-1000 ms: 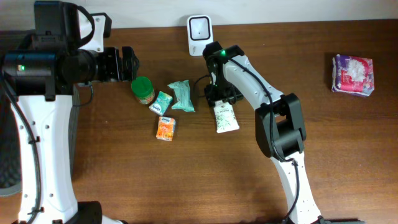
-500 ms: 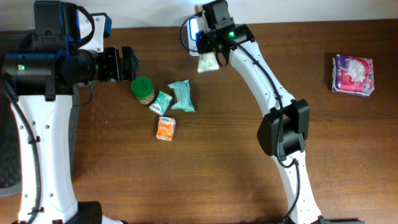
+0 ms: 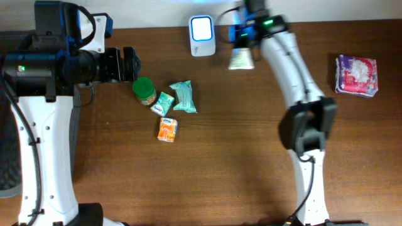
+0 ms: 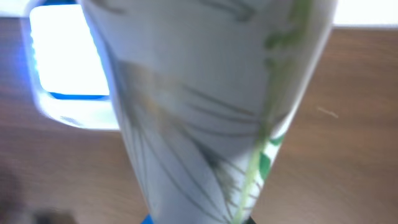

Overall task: Scan the item barcode
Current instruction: 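Carry the white tube right and place it beside the package, then reach the right gripper to the green wipes pack and grasp it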

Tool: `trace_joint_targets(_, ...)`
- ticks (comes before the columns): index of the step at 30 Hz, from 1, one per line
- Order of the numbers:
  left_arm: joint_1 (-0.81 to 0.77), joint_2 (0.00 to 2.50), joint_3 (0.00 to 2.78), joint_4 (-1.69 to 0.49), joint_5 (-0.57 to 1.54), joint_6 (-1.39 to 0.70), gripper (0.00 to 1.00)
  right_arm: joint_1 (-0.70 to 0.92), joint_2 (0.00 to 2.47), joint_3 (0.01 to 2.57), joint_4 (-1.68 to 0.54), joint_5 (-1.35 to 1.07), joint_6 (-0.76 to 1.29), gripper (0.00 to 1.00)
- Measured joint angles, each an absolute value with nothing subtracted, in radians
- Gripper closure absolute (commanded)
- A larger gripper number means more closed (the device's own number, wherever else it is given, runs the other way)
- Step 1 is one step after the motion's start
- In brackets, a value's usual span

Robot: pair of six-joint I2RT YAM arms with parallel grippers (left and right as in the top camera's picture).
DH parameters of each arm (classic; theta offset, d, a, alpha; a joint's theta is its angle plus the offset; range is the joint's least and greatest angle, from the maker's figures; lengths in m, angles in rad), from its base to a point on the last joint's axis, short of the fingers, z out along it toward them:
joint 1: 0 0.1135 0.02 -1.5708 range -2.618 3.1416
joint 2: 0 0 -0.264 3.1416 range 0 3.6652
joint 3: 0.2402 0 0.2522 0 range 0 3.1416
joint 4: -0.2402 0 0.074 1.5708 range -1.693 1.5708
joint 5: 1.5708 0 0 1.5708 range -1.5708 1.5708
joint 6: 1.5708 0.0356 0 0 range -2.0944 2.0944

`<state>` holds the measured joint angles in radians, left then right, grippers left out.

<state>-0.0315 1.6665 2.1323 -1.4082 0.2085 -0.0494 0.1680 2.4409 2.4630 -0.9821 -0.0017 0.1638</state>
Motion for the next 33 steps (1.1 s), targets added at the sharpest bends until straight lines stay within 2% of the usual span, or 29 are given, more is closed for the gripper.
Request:
trace_joint_targets(3, -0.031, 1.666, 2.132, -1.408, 0.209, -0.050, 0.01, -0.039, 2.397, 2.485, -1.174, 0.011, 0.033, 0.96)
trace_joint_targets(6, -0.031, 1.666, 2.132, -1.409, 0.208, -0.049, 0.01, -0.185, 2.398, 2.413, -1.213, 0.015, -0.117, 0.95)
trace_joint_targets(7, -0.031, 1.666, 2.132, -1.409, 0.208, -0.049, 0.01, -0.214, 2.398, 2.364, -1.187, 0.014, -0.144, 0.91)
trace_joint_targets(8, -0.031, 1.666, 2.133, -1.408, 0.209, -0.050, 0.01, -0.241, 2.399, 2.305, -1.147, 0.011, -0.162, 0.79)
trace_joint_targets(9, -0.031, 1.666, 2.132, -1.409, 0.208, -0.049, 0.01, -0.262, 2.402, 2.256, -1.131, 0.010, -0.173, 0.56)
trace_joint_targets(10, -0.031, 1.666, 2.132, -1.409, 0.208, -0.049, 0.01, -0.293, 2.402, 2.197, -1.114, 0.011, -0.186, 0.49)
trace_joint_targets(12, -0.031, 1.666, 2.132, -1.409, 0.209, -0.050, 0.01, -0.340, 2.402, 2.175, -1.102, 0.023, -0.160, 0.42)
trace_joint_targets(16, -0.031, 1.666, 2.132, -1.409, 0.208, -0.049, 0.01, -0.387, 2.370, 2.218, -1.246, 0.060, -0.052, 0.38)
trace_joint_targets(17, -0.031, 1.666, 2.132, -1.408, 0.209, -0.050, 0.01, -0.378, 2.323, 2.244, -1.283, 0.005, -0.038, 0.36)
trace_joint_targets(21, -0.031, 1.666, 2.132, -1.409, 0.209, -0.050, 0.01, -0.226, 2.068, 2.300, -1.396, -0.367, -0.022, 0.18)
trace_joint_targets(23, -0.031, 1.666, 2.132, -1.409, 0.209, -0.049, 0.01, -0.115, 2.067, 2.301, -1.434, -0.454, -0.022, 0.01)
trace_joint_targets(25, -0.031, 1.666, 2.132, -1.409, 0.209, -0.050, 0.01, 0.046, 2.093, 2.260, -1.445, -0.508, -0.020, 0.01)
trace_joint_targets(29, -0.031, 1.666, 2.132, -1.409, 0.208, -0.050, 0.01, 0.324, 2.113, 2.130, -1.296, -0.488, -0.019, 0.01)
trace_joint_targets(33, -0.031, 1.666, 2.132, -1.409, 0.209, -0.049, 0.01, 0.460, 2.144, 2.102, -1.100, -0.476, 0.006, 0.01)
